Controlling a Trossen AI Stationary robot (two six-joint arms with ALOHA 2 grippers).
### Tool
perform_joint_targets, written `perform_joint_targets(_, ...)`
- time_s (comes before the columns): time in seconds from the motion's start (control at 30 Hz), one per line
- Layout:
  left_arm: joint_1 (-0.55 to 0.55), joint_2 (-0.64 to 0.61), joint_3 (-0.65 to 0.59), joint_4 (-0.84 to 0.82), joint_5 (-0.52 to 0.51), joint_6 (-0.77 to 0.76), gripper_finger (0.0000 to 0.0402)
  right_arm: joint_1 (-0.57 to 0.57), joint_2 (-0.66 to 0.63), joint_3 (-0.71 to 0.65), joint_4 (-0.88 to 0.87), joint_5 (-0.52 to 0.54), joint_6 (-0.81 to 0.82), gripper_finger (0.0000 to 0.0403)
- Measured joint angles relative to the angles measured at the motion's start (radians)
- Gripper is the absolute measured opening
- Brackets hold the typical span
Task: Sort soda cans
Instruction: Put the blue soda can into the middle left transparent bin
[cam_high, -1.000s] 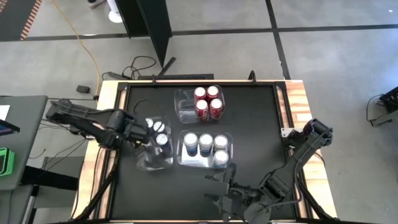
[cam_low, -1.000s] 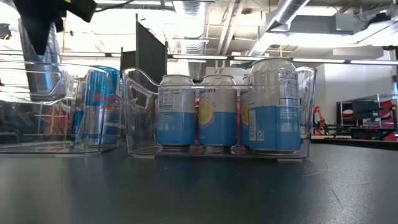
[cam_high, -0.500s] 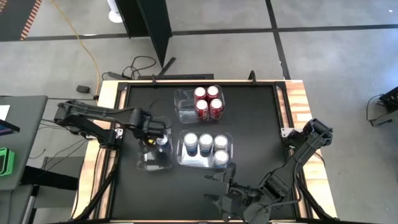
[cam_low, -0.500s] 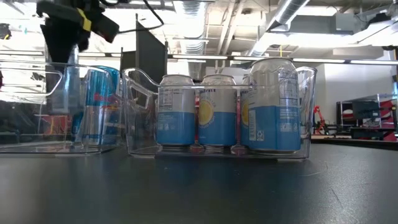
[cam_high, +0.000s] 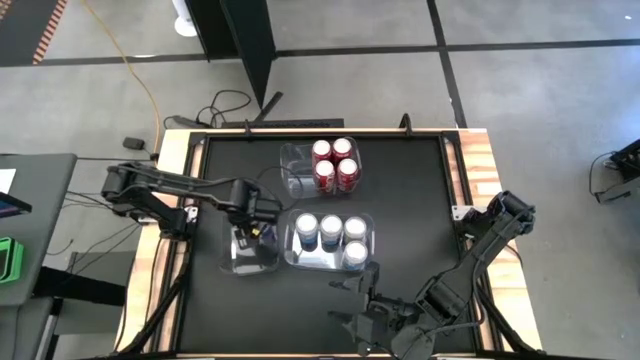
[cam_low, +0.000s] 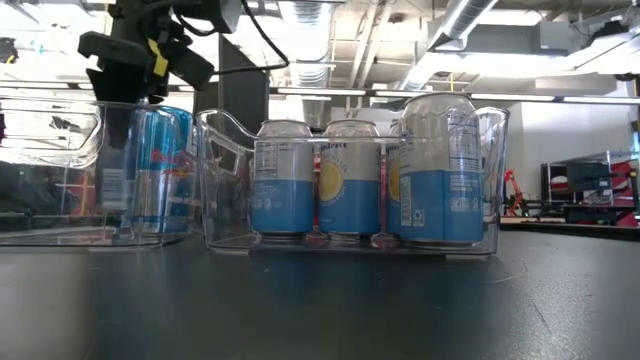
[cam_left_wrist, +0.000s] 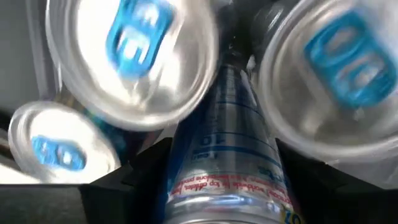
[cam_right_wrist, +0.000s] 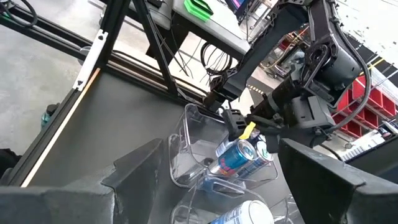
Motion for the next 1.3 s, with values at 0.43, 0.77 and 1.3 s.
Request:
perform_joint_targets(0.43, 0.0, 0.0, 0.0, 0.024, 0.001, 0.057, 0.0232, 0.0, 0.0, 0.0, 0.0, 0.0, 0.005, 0.0332)
perform_joint_targets(0.77, 0.0, 0.0, -0.053, 0.072, 0.029, 0.085, 0.0288, 0.0, 0.0, 0.0, 0.0, 0.0, 0.006, 0.0332)
perform_joint_targets(1.3, -0.002, -0.035, -0.063, 0.027, 0.034, 0.083, 0.0287, -0.001, 0.0, 0.0, 0.0, 0.0, 0.007, 0.0332)
